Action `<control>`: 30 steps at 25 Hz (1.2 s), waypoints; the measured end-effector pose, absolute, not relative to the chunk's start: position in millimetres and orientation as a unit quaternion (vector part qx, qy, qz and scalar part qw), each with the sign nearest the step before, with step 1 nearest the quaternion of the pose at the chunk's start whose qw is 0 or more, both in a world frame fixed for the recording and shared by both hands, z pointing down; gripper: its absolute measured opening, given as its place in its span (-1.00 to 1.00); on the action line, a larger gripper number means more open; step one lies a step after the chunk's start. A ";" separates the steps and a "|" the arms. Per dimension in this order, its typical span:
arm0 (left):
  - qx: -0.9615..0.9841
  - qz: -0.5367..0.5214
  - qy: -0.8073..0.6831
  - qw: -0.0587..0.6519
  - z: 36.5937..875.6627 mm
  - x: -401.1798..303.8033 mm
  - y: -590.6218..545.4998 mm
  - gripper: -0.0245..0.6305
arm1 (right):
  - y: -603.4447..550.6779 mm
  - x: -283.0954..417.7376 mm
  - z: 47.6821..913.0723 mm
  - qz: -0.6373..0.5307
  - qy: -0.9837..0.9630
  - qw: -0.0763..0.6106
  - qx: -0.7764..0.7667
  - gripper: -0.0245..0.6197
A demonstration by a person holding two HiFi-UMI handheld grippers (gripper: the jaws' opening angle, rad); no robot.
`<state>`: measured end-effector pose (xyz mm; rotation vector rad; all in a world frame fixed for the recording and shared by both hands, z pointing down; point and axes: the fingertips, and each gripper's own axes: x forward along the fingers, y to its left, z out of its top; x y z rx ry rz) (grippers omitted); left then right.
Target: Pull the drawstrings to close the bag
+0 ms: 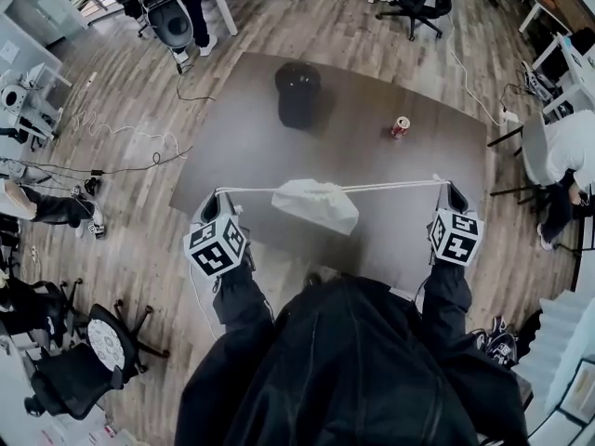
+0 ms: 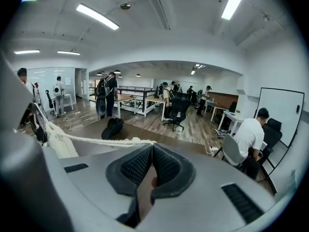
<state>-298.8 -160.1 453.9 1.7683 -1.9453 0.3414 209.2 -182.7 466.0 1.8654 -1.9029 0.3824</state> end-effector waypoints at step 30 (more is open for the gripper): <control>0.684 0.333 -0.508 0.403 720.6 -138.9 -211.5 -0.82 | -196.9 69.0 694.2 0.275 -0.816 0.323 0.393 -0.83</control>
